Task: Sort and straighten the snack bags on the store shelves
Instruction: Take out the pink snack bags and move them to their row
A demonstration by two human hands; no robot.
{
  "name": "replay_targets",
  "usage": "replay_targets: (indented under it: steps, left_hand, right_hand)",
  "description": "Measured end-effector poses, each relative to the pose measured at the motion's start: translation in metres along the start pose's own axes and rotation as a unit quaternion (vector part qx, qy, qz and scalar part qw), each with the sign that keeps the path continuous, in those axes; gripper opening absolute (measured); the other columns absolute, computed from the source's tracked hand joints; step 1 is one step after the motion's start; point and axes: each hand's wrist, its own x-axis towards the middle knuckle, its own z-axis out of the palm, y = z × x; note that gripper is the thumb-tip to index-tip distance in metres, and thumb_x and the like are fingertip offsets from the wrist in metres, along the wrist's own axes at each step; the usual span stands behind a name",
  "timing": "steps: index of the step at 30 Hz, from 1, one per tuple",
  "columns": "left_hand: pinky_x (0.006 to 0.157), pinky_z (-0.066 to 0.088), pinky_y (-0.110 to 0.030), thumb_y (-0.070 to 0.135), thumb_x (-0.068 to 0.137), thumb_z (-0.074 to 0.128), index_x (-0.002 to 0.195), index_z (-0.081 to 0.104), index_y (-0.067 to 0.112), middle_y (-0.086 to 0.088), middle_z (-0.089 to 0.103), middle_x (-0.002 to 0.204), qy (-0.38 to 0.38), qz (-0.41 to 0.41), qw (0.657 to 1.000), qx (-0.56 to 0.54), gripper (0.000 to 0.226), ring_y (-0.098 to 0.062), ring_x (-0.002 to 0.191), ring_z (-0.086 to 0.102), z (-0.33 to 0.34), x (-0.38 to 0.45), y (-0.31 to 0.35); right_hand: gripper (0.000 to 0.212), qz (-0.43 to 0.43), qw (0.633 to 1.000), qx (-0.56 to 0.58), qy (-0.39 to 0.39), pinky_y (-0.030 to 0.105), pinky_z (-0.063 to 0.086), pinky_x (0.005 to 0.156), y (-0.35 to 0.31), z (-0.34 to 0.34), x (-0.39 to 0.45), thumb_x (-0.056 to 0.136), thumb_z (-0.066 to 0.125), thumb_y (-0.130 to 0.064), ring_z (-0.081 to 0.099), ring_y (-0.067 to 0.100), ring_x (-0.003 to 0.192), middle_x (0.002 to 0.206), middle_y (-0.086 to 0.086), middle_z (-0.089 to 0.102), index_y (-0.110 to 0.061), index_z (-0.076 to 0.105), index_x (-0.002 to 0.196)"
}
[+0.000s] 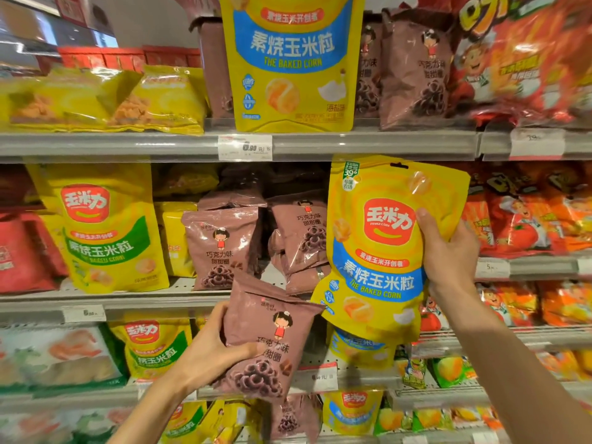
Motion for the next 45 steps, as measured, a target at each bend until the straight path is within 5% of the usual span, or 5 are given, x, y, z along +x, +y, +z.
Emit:
replay_targets:
  steps: [6, 20, 26, 39, 45]
  left_hand:
    - [0.099, 0.054, -0.03, 0.065, 0.045, 0.095, 0.134, 0.048, 0.036, 0.012, 0.072, 0.123, 0.027, 0.013, 0.999, 0.013, 0.105, -0.001, 0.109, 0.07, 0.017, 0.011, 0.005]
    - [0.085, 0.051, -0.016, 0.032, 0.065, 0.094, 0.132, 0.046, 0.029, 0.011, 0.072, 0.114, 0.085, 0.049, 0.995, -0.029, 0.083, 0.008, 0.097, 0.069, 0.044, 0.021, 0.029]
    - [0.081, 0.049, -0.008, 0.034, 0.065, 0.093, 0.133, 0.041, 0.032, 0.017, 0.064, 0.118, 0.121, 0.072, 0.989, -0.05, 0.085, 0.015, 0.096, 0.065, 0.06, 0.031, 0.041]
    - [0.075, 0.046, 0.001, 0.036, 0.063, 0.089, 0.13, 0.043, 0.032, 0.013, 0.064, 0.118, 0.125, 0.111, 0.984, -0.065, 0.081, 0.019, 0.093, 0.063, 0.059, 0.058, 0.066]
    - [0.09, 0.057, -0.023, 0.039, 0.057, 0.1, 0.123, 0.051, 0.037, 0.007, 0.072, 0.114, 0.136, 0.111, 0.979, -0.102, 0.082, 0.0, 0.098, 0.072, 0.059, 0.06, 0.058]
  right_hand:
    - [0.025, 0.022, 0.999, -0.021, -0.04, 0.032, 0.061, 0.076, -0.001, -0.011, 0.006, 0.095, 0.071, -0.033, 0.076, 0.007, 0.087, 0.103, -0.011, 0.077, -0.024, 0.07, 0.118]
    - [0.005, 0.059, 0.997, -0.036, -0.043, 0.023, 0.057, 0.063, 0.002, -0.041, -0.005, 0.098, 0.068, -0.029, 0.075, 0.003, 0.076, 0.09, -0.015, 0.075, -0.033, 0.068, 0.095]
    - [0.026, 0.079, 0.996, -0.037, -0.025, 0.031, 0.057, 0.071, 0.004, -0.055, -0.006, 0.097, 0.069, -0.032, 0.074, 0.01, 0.083, 0.1, -0.007, 0.075, -0.02, 0.067, 0.12]
    - [0.003, 0.123, 0.989, -0.046, -0.066, 0.031, 0.058, 0.069, 0.023, -0.047, -0.009, 0.097, 0.069, -0.027, 0.077, 0.01, 0.075, 0.09, -0.01, 0.078, -0.029, 0.071, 0.099]
    - [0.003, 0.127, 0.987, -0.062, -0.071, 0.032, 0.058, 0.068, 0.033, -0.045, -0.014, 0.097, 0.068, -0.03, 0.078, 0.014, 0.079, 0.091, -0.008, 0.079, -0.029, 0.07, 0.1]
